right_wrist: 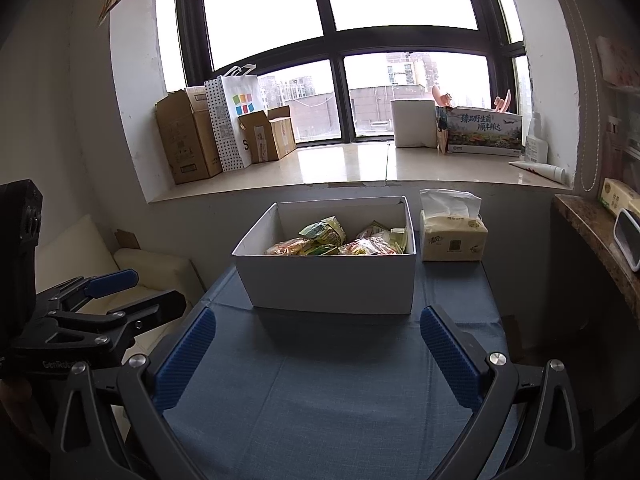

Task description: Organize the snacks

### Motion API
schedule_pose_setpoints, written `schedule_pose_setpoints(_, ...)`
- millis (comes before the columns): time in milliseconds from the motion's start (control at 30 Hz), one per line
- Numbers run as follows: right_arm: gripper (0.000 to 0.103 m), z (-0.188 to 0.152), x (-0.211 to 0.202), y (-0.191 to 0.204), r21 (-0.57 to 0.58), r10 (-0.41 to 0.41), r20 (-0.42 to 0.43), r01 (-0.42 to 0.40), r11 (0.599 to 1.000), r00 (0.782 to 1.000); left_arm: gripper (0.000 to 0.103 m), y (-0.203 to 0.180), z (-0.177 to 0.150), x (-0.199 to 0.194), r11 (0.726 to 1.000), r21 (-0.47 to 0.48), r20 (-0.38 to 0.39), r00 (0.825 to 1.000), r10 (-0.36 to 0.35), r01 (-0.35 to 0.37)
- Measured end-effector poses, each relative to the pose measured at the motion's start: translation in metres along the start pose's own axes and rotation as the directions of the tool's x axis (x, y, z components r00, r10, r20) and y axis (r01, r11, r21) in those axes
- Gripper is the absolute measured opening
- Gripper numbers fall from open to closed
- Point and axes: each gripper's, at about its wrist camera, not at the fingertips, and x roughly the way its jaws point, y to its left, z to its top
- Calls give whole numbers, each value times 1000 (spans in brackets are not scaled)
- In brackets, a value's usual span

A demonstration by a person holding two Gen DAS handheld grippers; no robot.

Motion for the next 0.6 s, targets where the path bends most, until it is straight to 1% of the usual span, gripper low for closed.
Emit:
schedule_pose_setpoints(367,103,-2,1,1,-4,2,-5,-2,1000,1000,103,0,-1,-2,1000,-2,13,1000,-1,1)
schedule_pose_setpoints(600,103,-3,1,2,-6,2,-5,-2,1000,1000,103,0,-2,1,1000,-4,-2,1000,0,0)
